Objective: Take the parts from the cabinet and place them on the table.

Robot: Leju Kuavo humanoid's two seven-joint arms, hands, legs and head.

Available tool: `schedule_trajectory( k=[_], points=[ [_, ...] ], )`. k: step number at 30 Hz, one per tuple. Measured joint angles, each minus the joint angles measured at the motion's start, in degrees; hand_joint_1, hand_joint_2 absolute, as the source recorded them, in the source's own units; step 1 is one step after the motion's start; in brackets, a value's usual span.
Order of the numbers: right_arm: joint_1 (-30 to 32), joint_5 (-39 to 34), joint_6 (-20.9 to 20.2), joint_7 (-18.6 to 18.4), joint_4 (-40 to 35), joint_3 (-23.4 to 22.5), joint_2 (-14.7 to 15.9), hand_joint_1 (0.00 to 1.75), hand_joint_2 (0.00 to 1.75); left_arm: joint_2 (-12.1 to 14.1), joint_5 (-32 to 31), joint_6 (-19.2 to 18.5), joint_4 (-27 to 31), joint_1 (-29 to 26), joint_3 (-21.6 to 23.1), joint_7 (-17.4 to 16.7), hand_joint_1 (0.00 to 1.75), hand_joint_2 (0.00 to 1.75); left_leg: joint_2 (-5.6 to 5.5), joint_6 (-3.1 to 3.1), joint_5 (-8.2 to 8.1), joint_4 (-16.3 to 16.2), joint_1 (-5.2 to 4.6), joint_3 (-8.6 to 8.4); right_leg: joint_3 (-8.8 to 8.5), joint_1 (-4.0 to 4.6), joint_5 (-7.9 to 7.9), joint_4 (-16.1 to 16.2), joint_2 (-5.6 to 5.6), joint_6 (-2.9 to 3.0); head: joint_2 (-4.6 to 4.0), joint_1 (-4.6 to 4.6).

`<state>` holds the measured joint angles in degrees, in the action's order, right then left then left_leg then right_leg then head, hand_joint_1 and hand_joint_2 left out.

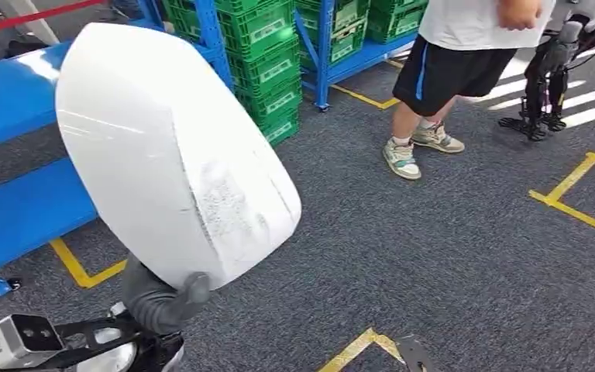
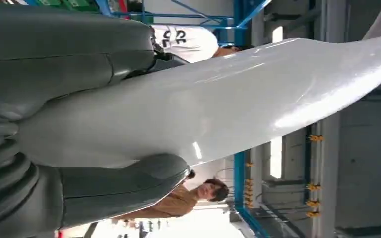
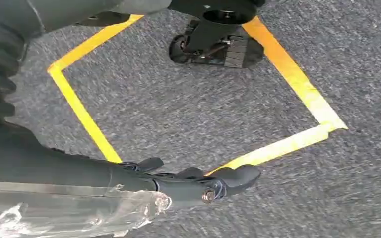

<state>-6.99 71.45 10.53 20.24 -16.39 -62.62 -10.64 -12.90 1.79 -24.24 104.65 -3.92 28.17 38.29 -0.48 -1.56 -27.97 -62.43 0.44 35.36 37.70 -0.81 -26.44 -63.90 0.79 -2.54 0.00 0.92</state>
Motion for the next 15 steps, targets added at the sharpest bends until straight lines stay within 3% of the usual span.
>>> schedule_trajectory(
  k=[3,4,5,7,8,9,11,12,13,15],
  points=[
    [0.2,0.1,0.1,-0.5,0.0,-0.1,0.0,0.00,1.75,0.0,0.8,-0.5,0.0,0.0,0.0,0.2,1.75,1.75,0.02,1.41,-0.14,-0.8,0.07,0.60,0.33,-0.22,-0.33,-0.8,-0.03,-1.19,-0.02,0.13],
    [0.2,0.1,0.1,-0.5,0.0,-0.1,0.0,0.00,1.75,-0.1,1.0,-0.5,0.0,0.0,0.0,0.2,1.75,1.75,0.07,1.73,-0.29,-1.1,0.03,0.59,1.10,-0.29,-1.43,-2.1,-0.23,-1.36,0.00,-0.02],
    [0.2,0.1,0.0,-0.5,0.0,-0.2,0.0,0.00,1.75,-0.1,1.1,-0.6,0.0,0.0,0.0,0.2,1.75,1.75,0.12,2.09,-0.49,-1.4,-0.10,0.65,2.36,-0.24,-3.46,-5.3,-0.43,-1.42,0.00,-0.28],
    [0.2,0.1,0.0,-0.4,-0.1,-0.2,0.0,0.00,1.75,-0.1,1.3,-0.6,0.0,0.0,-0.1,0.2,1.75,1.75,0.19,2.76,-1.00,-2.4,-0.54,1.07,6.63,-0.18,-8.07,-14.6,-0.42,-1.46,0.00,-0.39],
    [0.3,0.0,0.0,-0.4,-0.1,-0.2,0.1,0.00,1.75,-0.1,1.3,-0.7,-0.1,0.0,-0.1,0.2,1.75,1.75,0.19,2.96,-1.32,-3.1,-0.74,1.41,8.39,-0.14,-9.17,-18.2,-0.41,-1.41,0.00,-0.37],
    [0.3,0.0,0.0,-0.4,-0.1,-0.2,0.1,0.00,1.75,-0.1,1.3,-0.8,-0.1,0.0,-0.1,0.2,1.75,1.75,0.15,3.05,-1.71,-3.9,-0.89,1.73,9.24,-0.06,-9.07,-19.8,-0.41,-1.26,0.00,-0.39],
    [0.3,-0.2,0.0,-0.3,-0.1,-0.3,0.1,0.00,1.75,-0.1,1.3,-0.8,-0.1,0.0,-0.2,0.2,1.75,1.75,0.05,3.01,-2.80,-5.5,-1.06,2.12,7.63,0.18,-5.94,-16.4,-0.41,-0.83,0.00,-0.39],
    [0.3,-0.2,0.0,-0.2,-0.2,-0.3,0.1,0.00,1.75,-0.1,1.2,-0.8,-0.1,0.0,-0.2,0.2,1.75,1.75,0.03,2.88,-3.40,-6.3,-1.07,2.13,5.73,0.29,-3.88,-12.7,-0.41,-0.55,0.00,-0.37],
    [0.3,-0.2,0.0,-0.2,-0.2,-0.3,0.1,0.00,1.75,-0.1,1.0,-0.8,-0.1,0.0,-0.2,0.2,1.75,1.75,0.03,2.64,-4.01,-7.0,-1.08,2.21,4.24,0.38,-2.79,-9.4,-0.40,-0.28,0.00,-0.39],
    [0.3,-0.2,0.0,-0.2,-0.2,-0.3,0.1,0.00,1.75,-0.1,0.5,-0.8,-0.1,-0.1,-0.2,0.2,1.75,1.75,-0.02,2.08,-4.36,-8.2,-1.42,3.20,3.80,0.59,-4.12,-8.5,-0.30,-0.13,0.00,-0.28]
  ],
)
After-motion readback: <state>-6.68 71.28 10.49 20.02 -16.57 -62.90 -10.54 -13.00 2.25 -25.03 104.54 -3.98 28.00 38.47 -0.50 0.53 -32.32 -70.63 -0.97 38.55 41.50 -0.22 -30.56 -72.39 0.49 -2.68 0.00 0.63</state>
